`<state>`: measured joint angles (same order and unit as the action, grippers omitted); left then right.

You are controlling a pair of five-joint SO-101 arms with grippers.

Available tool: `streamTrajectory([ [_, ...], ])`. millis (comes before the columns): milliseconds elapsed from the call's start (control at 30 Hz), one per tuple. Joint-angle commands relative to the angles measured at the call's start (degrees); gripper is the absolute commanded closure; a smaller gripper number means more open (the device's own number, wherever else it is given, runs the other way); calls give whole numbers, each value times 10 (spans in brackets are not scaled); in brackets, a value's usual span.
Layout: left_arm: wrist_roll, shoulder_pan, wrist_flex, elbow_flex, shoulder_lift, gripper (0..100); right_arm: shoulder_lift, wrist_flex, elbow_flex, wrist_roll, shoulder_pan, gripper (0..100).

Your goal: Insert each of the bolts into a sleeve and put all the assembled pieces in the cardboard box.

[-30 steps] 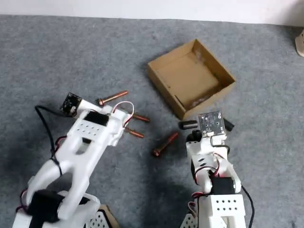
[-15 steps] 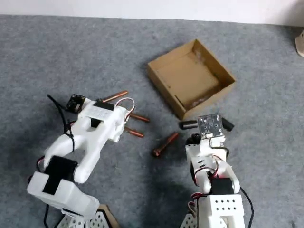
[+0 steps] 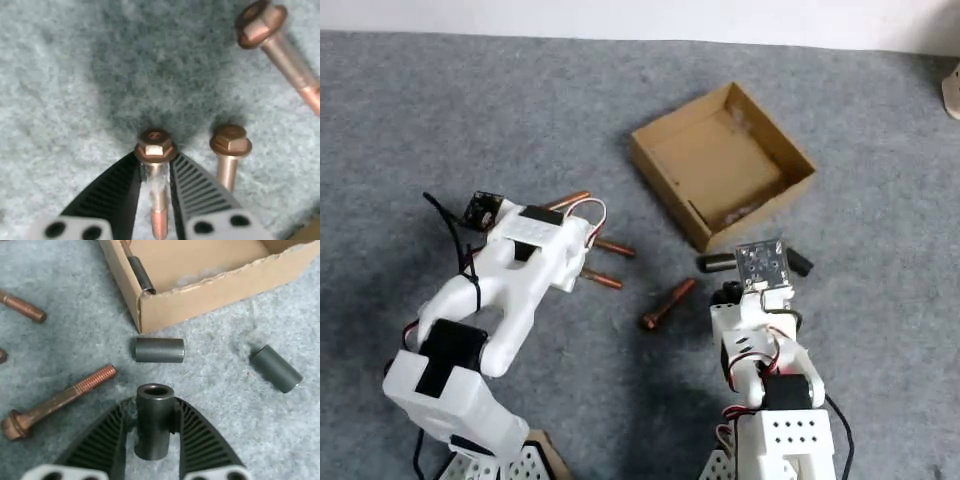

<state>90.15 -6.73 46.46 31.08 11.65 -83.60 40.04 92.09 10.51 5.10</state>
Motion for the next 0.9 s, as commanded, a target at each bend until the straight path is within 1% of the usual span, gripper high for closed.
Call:
streamTrajectory([
  [0, -9, 15, 32, 7, -22, 994, -13, -13, -3, 10, 3, 992],
  [33, -27, 15, 45, 8, -36, 994, -13, -13, -3, 10, 3, 992],
  [133, -73, 8, 120, 5, -87, 994, -13, -13, -4, 9, 3, 992],
  [267, -203, -42, 205, 9, -159, 994, -13, -12, -2, 9, 3, 992],
  [333, -249, -65, 232, 5, -192, 994, -13, -11, -4, 9, 3, 992],
  [400, -280, -88, 248, 5, -230, 994, -13, -11, -7, 9, 4, 992],
  [567, -336, -152, 295, 4, -342, 994, -14, -10, -7, 5, 7, 992],
  [667, -362, -184, 316, 4, -415, 994, -14, -10, -27, 7, 44, 992],
  [800, -362, -188, 316, 5, -493, 994, -14, -11, -78, 4, 102, 992],
  [867, -362, -185, 294, 3, -517, 994, -14, -14, -110, 4, 118, 992],
])
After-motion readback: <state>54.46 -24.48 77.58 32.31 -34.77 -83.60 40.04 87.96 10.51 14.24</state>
